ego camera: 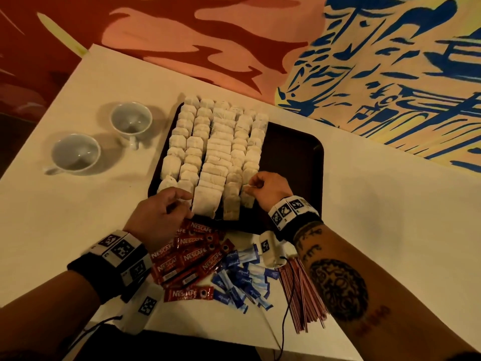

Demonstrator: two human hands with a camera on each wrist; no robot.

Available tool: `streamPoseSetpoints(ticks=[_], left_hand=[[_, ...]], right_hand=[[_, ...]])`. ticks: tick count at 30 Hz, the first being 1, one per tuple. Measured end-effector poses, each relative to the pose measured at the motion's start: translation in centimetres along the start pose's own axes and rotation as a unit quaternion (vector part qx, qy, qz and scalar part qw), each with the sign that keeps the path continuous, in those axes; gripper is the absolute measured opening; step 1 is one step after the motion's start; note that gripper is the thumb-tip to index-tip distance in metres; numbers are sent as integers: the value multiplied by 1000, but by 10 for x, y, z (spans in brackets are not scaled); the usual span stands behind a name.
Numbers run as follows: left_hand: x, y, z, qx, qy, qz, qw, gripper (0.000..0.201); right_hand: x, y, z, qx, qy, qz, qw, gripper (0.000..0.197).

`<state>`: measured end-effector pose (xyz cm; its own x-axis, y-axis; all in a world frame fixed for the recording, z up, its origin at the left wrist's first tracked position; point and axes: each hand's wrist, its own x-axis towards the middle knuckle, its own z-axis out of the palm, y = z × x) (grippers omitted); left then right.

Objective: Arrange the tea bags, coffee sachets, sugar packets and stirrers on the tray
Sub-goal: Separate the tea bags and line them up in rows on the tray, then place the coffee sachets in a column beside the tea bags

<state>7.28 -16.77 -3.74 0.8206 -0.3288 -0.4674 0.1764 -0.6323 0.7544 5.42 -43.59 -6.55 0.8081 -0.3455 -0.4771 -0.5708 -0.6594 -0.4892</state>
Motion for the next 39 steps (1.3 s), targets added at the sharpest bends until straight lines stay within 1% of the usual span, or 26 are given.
streamPoseSetpoints(ticks=[6, 10, 13, 15, 16, 17, 18, 20, 24, 25, 26, 28, 30, 31, 35, 39], left_hand=[[-6, -8, -2, -11, 14, -13, 1000, 16], [-12, -12, -4, -13, 23, -18, 1000, 16], [-16, -17, -6, 12, 35, -28, 999, 12], [-20, -22, -8, 54, 43, -29, 997, 7], [-23, -26, -8, 85, 41, -20, 995, 9], [-27, -31, -8, 131, 33, -8, 991, 16], [-32, -35, -7, 187, 20, 3, 982, 27], [-45, -44, -4, 284, -10, 25, 959, 55], [-64, -59, 11, 370, -52, 50, 926, 113], [-66, -61, 15, 384, -58, 62, 919, 122], [-65, -62, 20, 395, -65, 78, 913, 125], [-60, -62, 29, 406, -86, 106, 904, 119], [-52, -62, 35, 422, -109, 119, 892, 103], [-48, -63, 37, 433, -109, 124, 886, 94], [-40, -61, 34, 452, -78, 149, 876, 61], [-32, -55, 23, 458, -73, 145, 874, 45]], right_hand=[[4, 1, 1, -3, 5, -2, 1000, 14], [-1, 4, -1, 14, 16, -4, 1000, 16], [-13, 7, -3, 47, 68, -7, 997, 25], [-27, 9, -2, 59, 99, -10, 993, 26], [-35, 11, 1, 60, 105, -11, 993, 24], [-45, 14, 6, 59, 104, -13, 993, 22], [-54, 19, 12, 56, 101, -17, 993, 20], [-72, 31, 28, 48, 93, -25, 994, 19], [-95, 52, 57, 22, 109, -19, 994, 20], [-97, 53, 61, 27, 116, -22, 993, 19], [-97, 55, 63, 35, 122, -25, 992, 17], [-96, 57, 64, 68, 129, -28, 989, 10], [-93, 58, 63, 95, 137, -29, 986, 9], [-91, 59, 63, 103, 141, -28, 984, 9], [-86, 59, 59, 126, 147, -26, 981, 16], [-87, 61, 57, 165, 134, -19, 977, 19]])
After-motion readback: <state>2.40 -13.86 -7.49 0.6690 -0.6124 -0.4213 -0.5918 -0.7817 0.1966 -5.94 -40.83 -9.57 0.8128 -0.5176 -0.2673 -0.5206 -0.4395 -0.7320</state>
